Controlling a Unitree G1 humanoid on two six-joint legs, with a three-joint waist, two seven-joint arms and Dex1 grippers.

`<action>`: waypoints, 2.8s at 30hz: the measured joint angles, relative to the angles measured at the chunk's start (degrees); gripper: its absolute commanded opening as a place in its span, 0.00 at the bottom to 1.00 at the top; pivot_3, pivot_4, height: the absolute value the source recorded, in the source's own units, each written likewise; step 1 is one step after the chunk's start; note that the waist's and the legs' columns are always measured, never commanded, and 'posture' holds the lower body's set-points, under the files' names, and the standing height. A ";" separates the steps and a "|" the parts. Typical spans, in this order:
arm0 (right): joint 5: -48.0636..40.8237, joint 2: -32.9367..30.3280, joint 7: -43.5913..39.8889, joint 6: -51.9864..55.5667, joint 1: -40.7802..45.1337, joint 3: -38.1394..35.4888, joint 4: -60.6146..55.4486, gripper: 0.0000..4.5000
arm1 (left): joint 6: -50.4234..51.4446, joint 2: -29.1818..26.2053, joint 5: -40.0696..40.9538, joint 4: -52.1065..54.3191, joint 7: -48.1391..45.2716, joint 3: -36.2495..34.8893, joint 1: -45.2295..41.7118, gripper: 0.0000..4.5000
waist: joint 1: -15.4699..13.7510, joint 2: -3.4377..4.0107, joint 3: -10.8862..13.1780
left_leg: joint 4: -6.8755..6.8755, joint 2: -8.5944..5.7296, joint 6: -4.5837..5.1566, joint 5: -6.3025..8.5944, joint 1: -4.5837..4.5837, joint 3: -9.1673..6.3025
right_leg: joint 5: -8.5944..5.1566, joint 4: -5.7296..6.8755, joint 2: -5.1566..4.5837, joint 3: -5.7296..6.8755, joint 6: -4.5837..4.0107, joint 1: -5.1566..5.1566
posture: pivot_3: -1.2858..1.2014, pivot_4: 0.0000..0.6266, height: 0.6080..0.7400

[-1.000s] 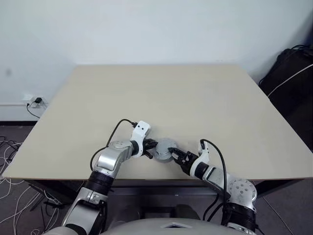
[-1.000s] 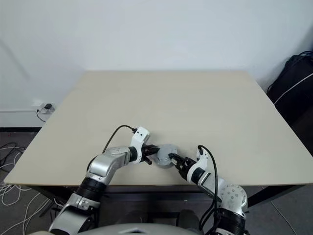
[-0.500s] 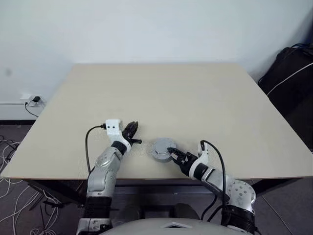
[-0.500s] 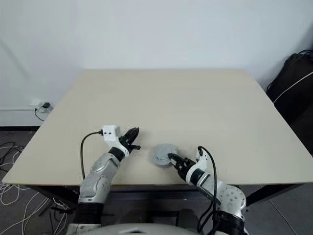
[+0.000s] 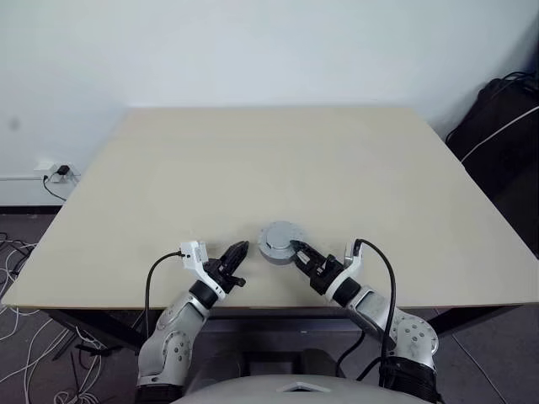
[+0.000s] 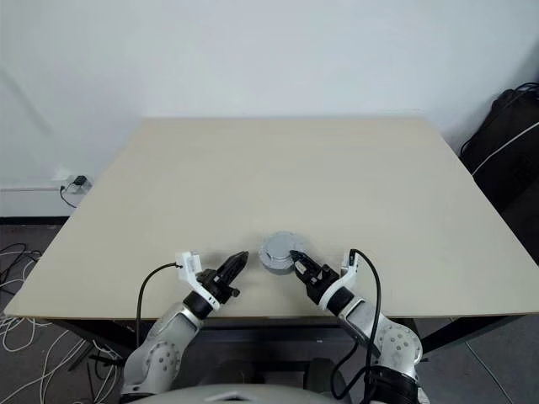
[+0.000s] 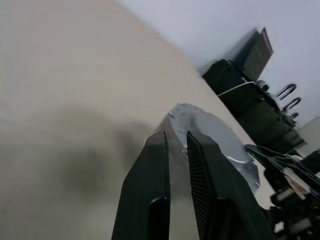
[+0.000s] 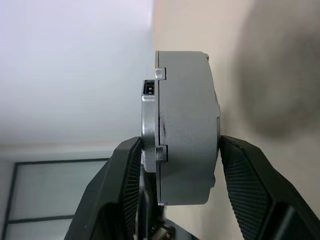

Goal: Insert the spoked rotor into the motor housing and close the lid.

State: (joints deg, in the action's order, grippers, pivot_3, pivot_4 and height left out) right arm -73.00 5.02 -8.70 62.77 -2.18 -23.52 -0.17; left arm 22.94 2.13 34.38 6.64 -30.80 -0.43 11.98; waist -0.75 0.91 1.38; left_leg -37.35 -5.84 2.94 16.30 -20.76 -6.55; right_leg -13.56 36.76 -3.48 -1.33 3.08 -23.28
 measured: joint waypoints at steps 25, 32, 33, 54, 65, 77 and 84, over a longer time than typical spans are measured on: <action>-4.76 -0.66 0.75 -2.82 1.47 5.33 -0.01 0.48 | 17.46 1.60 32.31 0.35 5.16 -5.39 5.93 1.00 | 0.01 0.01 0.02 | -0.04 0.00 -0.01 0.00 -0.01 0.03 | -0.02 0.02 0.00 -0.02 -0.06 -0.01 | 0.52 0.00 1.00; -5.28 -1.24 1.64 -2.24 1.31 5.86 -0.06 0.48 | 16.27 1.65 33.36 0.35 5.57 -4.43 6.20 1.00 | -0.01 0.01 0.02 | -0.04 0.00 -0.01 0.00 -0.01 0.03 | -0.03 0.02 0.00 -0.03 -0.09 -0.01 | 0.52 0.00 1.00; -5.45 -1.34 1.67 -2.15 1.22 6.03 -0.11 0.48 | 16.16 1.65 33.50 0.35 5.64 -4.35 6.20 1.00 | -0.01 0.01 0.02 | -0.04 0.00 -0.01 0.00 -0.01 0.03 | -0.04 0.02 0.00 -0.03 -0.10 -0.01 | 0.52 0.00 1.00; -11.87 -6.12 3.93 2.75 -2.63 11.96 -3.23 0.48 | 15.33 1.58 35.54 -0.16 5.83 -1.93 5.72 1.00 | -0.08 0.00 0.01 | -0.14 0.00 0.01 0.01 -0.02 0.04 | -0.05 0.04 -0.01 -0.02 -0.10 0.03 | 0.52 0.00 1.00; -13.27 -7.21 4.63 2.28 -3.16 13.54 -3.37 0.48 | 15.37 1.55 37.26 -0.70 5.89 -1.17 5.50 0.48 | -0.10 -0.01 0.02 | -0.18 0.00 0.01 0.01 -0.02 0.04 | -0.04 0.04 -0.01 -0.01 -0.07 0.05 | 0.52 0.00 1.00; -8.20 -8.83 1.24 -2.41 -3.67 16.12 -7.51 0.85 | 14.16 1.51 36.86 -1.39 6.99 -0.84 5.15 0.47 | -0.14 -0.03 0.02 | -0.27 0.00 0.02 0.01 -0.03 0.04 | -0.03 0.04 0.01 -0.01 0.00 0.08 | 0.52 0.00 1.00; -7.76 -11.27 -0.43 -3.64 -4.96 16.18 -9.92 1.00 | 10.62 1.41 33.74 -2.24 9.92 -1.64 2.13 0.47 | -0.55 -0.06 0.04 | -0.36 0.00 0.02 0.02 -0.04 0.03 | 0.00 0.04 0.00 0.01 0.04 0.13 | 0.52 0.00 1.00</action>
State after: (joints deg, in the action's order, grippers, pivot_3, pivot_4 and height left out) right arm -80.77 -6.26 -9.12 59.12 -7.14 -7.34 -10.09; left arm 33.57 3.53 68.12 4.40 -20.89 -2.07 14.11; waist -1.30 0.84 1.41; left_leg -37.71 -5.84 2.96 16.31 -20.80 -6.52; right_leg -13.57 36.79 -3.48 -1.32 3.12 -23.15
